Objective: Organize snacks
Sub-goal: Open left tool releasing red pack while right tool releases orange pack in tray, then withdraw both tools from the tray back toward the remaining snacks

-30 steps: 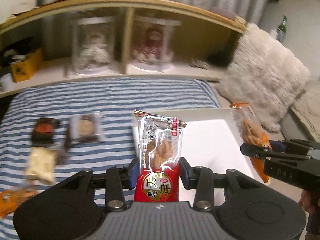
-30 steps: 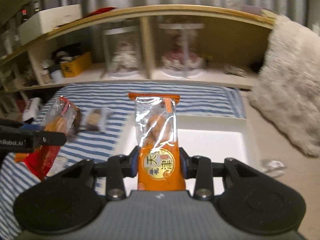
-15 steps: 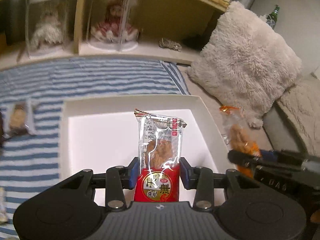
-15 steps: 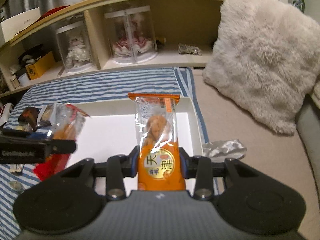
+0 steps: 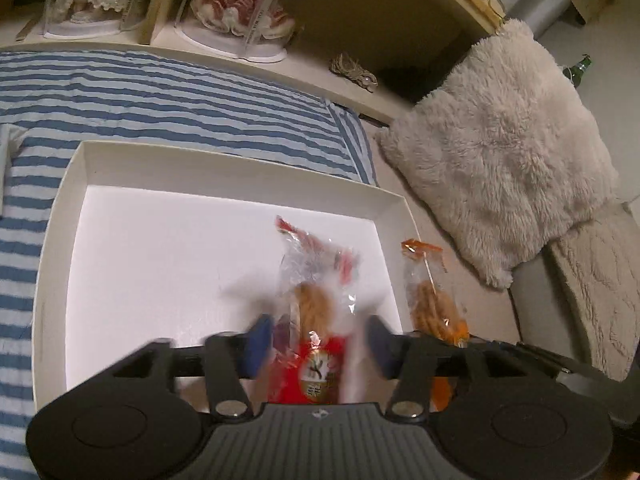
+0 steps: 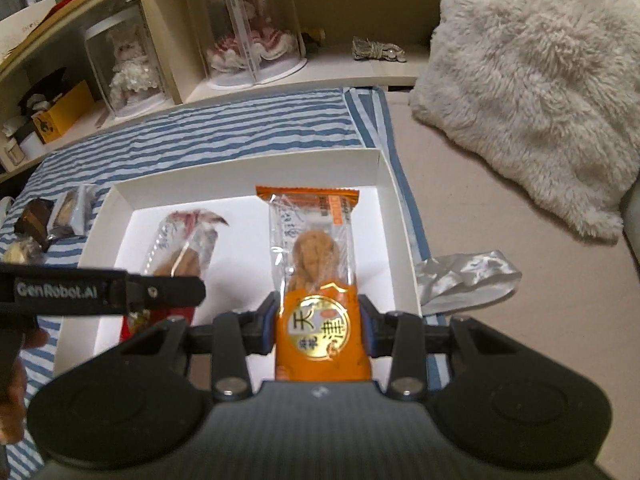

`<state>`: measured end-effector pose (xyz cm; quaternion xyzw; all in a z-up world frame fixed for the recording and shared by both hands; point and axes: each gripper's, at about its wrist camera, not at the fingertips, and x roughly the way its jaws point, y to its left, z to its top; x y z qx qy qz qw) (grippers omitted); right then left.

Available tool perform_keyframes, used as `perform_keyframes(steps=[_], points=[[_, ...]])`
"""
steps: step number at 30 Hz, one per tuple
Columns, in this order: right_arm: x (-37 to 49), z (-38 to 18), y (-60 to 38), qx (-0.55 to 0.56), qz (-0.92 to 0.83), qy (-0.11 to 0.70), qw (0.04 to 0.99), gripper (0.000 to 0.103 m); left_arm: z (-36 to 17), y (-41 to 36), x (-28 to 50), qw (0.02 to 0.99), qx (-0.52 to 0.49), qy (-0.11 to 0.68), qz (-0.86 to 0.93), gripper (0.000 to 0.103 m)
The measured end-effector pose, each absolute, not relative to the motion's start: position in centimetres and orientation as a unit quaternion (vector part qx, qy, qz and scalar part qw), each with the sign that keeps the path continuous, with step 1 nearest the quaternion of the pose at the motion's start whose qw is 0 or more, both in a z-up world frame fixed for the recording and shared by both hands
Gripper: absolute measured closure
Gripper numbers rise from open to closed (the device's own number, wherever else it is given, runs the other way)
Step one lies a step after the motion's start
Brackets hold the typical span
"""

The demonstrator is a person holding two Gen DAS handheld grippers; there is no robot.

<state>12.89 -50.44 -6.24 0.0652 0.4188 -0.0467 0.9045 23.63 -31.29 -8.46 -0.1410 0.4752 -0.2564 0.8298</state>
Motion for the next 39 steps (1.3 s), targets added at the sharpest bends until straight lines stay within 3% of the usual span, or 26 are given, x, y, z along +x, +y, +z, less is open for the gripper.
perform_keyframes(steps=[3,6,20,29,39], points=[[13.6,-6.4,-50.7,0.067,-0.049,0.415,0.906,0.054,-8.4,-31.1,23.9,0.831,-0.125,0.479,-0.253,0.022],[14.1,-6.4,-51.1,0.065,-0.061,0.41,0.907,0.038,-8.6,-30.8,23.8,0.831,-0.094,0.49,-0.244,0.022],[11.1,-5.7,-49.9,0.046,-0.057,0.424,0.902,0.026,-7.3,-28.4,20.9,0.844,-0.013,0.488,-0.222,0.0],[8.8,-4.5,-49.1,0.04,-0.068,0.411,0.908,0.001,-6.0,-27.3,18.9,0.848,0.013,0.481,-0.223,0.0],[6.6,-3.5,-48.2,0.042,-0.078,0.399,0.912,0.001,-4.3,-26.1,16.7,0.862,0.032,0.456,-0.218,0.0]])
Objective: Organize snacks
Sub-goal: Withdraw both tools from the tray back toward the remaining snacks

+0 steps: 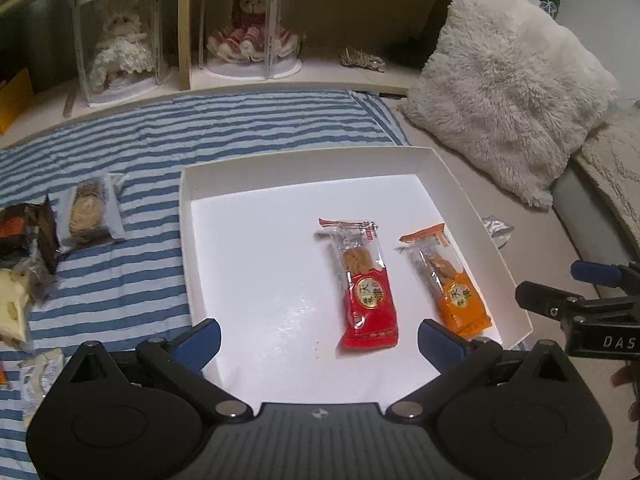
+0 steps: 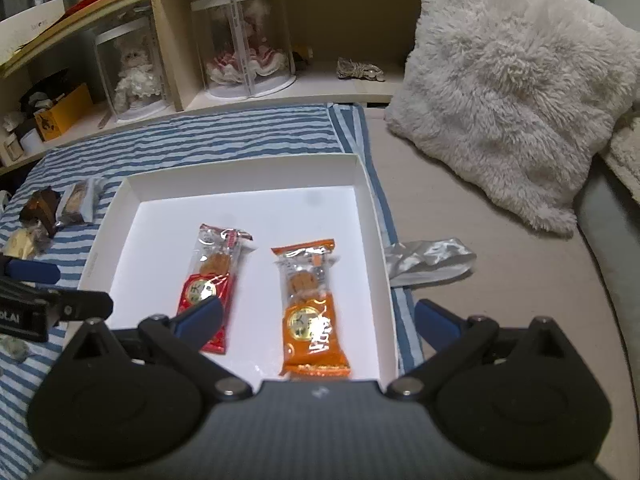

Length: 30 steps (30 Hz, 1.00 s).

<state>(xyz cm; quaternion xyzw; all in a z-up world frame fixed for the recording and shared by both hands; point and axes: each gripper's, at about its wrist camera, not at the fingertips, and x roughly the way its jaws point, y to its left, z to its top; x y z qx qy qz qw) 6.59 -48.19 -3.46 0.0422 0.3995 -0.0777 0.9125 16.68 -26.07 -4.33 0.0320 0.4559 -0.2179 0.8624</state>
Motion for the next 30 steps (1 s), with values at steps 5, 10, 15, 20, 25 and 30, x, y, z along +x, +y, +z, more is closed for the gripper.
perform_keyframes(steps=[5,10,15,20,25,30], points=[[5.6,-3.0,-47.7,0.04,-0.082,0.398,0.913,0.001,-3.7,-25.1,15.8,0.866,0.035,0.449,-0.216,0.0],[4.8,-2.3,-47.2,0.039,-0.084,0.393,0.915,0.001,-3.2,-23.6,15.2,0.871,0.031,0.443,-0.21,0.0],[4.1,-1.6,-46.2,0.037,-0.079,0.387,0.918,0.001,-2.6,-21.6,14.7,0.877,0.025,0.437,-0.199,0.0],[4.1,-1.1,-44.6,0.03,-0.079,0.379,0.922,0.001,-1.9,-19.0,14.2,0.884,0.027,0.43,-0.184,0.0],[4.3,-1.0,-42.8,0.04,-0.053,0.378,0.923,0.001,-1.4,-15.7,13.8,0.891,0.029,0.422,-0.162,0.0],[5.0,-1.0,-39.7,0.038,-0.037,0.375,0.926,0.001,-1.5,-11.7,13.8,0.897,0.025,0.422,-0.131,0.0]])
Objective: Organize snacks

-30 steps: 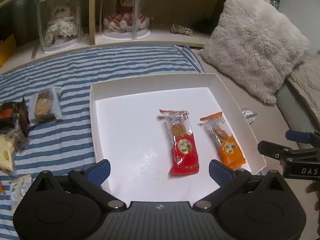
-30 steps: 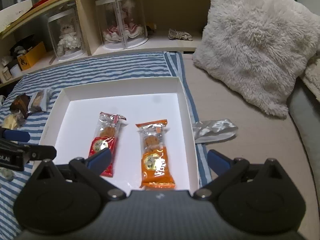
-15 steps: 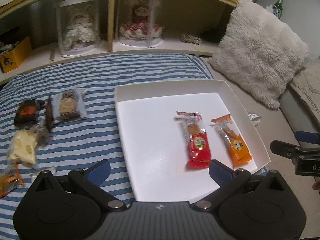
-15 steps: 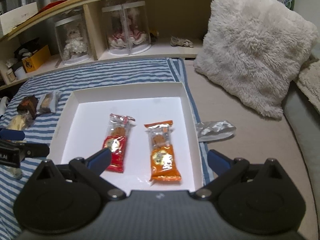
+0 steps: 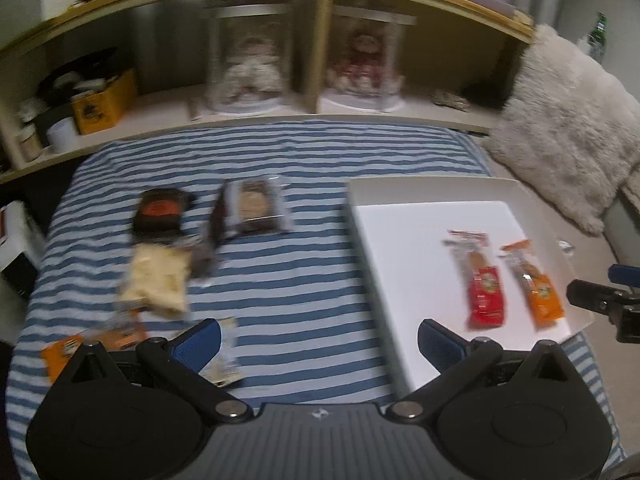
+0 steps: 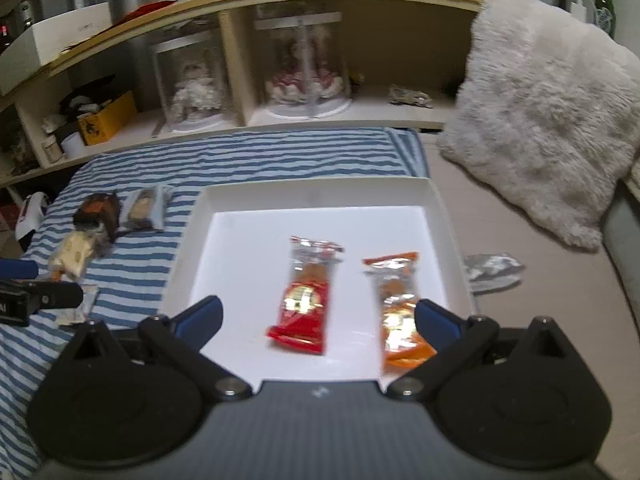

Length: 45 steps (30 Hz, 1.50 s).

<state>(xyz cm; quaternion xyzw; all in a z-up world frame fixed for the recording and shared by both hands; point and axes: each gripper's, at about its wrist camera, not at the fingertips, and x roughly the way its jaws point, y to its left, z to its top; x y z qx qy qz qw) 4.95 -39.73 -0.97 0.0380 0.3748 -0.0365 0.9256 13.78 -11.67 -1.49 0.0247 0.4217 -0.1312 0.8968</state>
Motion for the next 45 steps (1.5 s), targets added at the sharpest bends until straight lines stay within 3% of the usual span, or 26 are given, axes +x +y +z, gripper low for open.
perform_keyframes(steps=[28,35,40,42,45], points=[[7.8,-5.3,-21.9,0.06,0.114,0.377,0.917,0.001,-4.9,3.9,17.7,0.916,-0.014,0.399,-0.039,0.0],[6.7,-7.6,-18.8,-0.011,0.15,0.33,0.932,0.001,-7.0,5.4,20.4,0.915,-0.038,0.398,-0.048,0.0],[7.2,-9.6,-18.1,-0.013,0.225,0.346,0.911,0.001,-8.7,6.3,22.0,0.909,-0.063,0.407,-0.057,0.0],[7.8,-10.0,-17.9,-0.006,0.241,0.357,0.902,0.002,-9.2,6.5,22.6,0.905,-0.071,0.415,-0.065,0.0],[8.4,-10.3,-17.6,0.005,0.251,0.355,0.9,0.019,-9.9,6.6,23.3,0.902,-0.072,0.419,-0.073,0.0]])
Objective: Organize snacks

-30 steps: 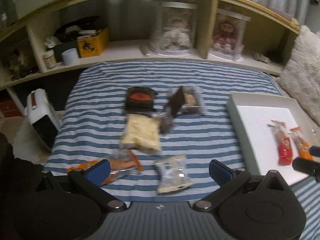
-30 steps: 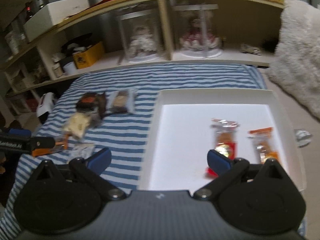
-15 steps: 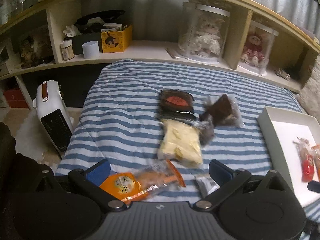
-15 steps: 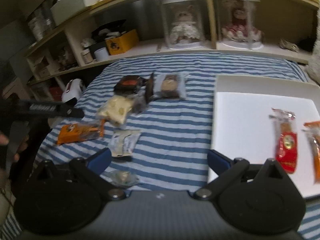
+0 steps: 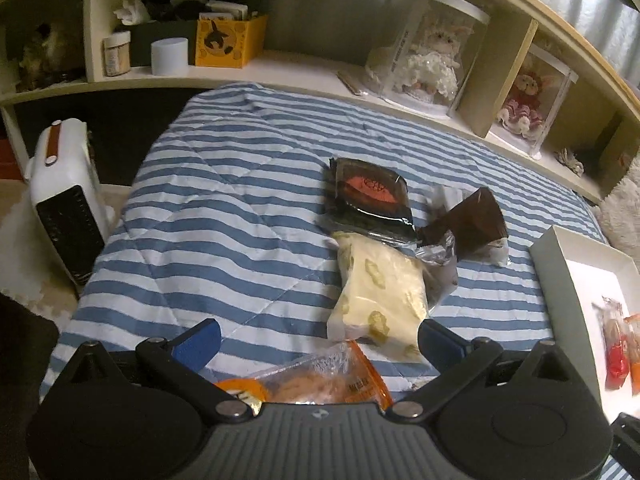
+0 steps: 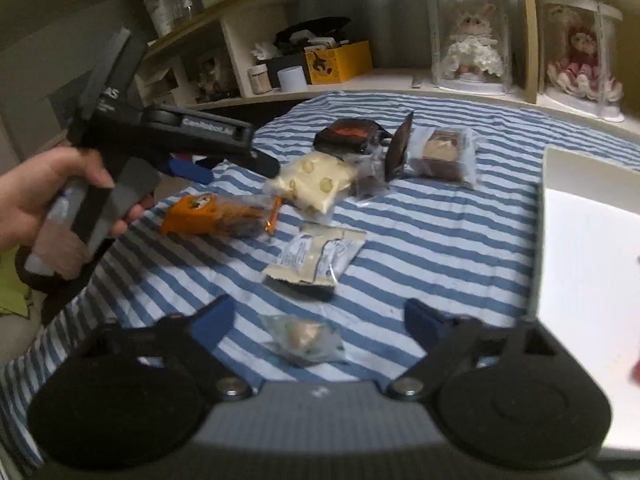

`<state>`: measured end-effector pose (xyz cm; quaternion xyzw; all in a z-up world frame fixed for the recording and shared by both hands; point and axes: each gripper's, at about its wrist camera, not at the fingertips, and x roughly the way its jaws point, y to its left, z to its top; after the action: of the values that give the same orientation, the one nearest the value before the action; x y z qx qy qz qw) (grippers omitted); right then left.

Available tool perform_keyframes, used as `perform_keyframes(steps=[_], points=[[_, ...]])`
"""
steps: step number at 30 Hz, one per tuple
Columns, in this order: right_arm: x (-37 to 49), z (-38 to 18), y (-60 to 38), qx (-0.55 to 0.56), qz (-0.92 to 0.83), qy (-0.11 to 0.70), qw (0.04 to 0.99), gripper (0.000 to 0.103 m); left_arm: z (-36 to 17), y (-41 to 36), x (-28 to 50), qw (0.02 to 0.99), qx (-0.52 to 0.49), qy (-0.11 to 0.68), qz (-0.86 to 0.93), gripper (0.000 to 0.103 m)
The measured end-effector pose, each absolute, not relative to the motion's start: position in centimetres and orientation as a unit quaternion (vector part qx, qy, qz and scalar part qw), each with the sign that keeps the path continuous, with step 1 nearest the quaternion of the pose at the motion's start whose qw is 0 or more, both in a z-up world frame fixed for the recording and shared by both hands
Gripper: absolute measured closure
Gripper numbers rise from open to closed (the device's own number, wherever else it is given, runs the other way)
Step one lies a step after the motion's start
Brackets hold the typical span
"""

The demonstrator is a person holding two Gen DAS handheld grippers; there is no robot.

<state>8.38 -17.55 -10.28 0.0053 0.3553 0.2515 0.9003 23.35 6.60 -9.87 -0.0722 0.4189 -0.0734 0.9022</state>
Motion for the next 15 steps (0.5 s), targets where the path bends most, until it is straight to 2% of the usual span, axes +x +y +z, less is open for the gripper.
perform_keyframes(steps=[3,7,15], points=[[9.0,-10.8,-17.5,0.02,0.267,0.361,0.893,0.027,-10.4,6.8,23.8,0.894,-0.072,0.436,-0.079,0.0],[8.3,-11.2,-17.1,0.004,0.297,0.379,0.876,0.031,-10.9,6.4,23.3,0.874,-0.058,0.469,-0.107,0.0],[5.8,-11.7,-16.1,-0.043,0.356,0.413,0.837,0.032,-10.9,4.4,20.8,0.825,-0.027,0.537,-0.176,0.0]])
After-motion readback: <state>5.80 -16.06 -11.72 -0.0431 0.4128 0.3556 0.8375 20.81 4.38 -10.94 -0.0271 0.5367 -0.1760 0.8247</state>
